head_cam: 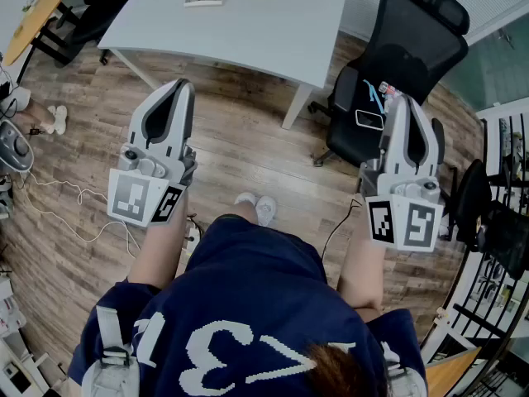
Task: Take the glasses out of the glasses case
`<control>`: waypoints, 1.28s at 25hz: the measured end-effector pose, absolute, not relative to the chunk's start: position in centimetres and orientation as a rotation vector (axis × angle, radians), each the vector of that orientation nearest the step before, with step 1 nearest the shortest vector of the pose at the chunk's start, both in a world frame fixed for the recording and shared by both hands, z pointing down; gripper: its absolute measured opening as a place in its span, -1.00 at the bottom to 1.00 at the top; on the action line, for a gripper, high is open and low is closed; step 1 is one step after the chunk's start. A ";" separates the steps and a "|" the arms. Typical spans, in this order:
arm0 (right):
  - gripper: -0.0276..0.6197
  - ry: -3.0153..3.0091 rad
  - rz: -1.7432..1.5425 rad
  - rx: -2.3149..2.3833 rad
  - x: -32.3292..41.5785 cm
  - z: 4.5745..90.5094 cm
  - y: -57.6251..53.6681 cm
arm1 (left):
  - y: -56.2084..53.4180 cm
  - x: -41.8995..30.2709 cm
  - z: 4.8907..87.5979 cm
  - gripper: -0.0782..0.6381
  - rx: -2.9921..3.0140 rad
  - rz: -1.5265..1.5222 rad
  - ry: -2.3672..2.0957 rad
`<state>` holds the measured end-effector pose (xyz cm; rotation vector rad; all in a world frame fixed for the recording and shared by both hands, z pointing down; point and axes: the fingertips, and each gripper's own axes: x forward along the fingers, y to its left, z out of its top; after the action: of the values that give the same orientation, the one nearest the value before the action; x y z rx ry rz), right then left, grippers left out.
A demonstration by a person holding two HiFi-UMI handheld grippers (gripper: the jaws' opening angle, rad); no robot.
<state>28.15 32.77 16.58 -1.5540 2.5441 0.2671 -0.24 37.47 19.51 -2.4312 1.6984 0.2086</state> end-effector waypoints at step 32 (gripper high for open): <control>-0.83 2.525 0.210 -1.464 18.0 14.8 7.2 | 10.5 -9.0 18.9 -0.73 -2.471 0.241 1.628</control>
<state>17.98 7.25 14.84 -1.4645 2.5247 0.2099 -8.97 10.50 18.87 -2.4711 1.6282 0.2406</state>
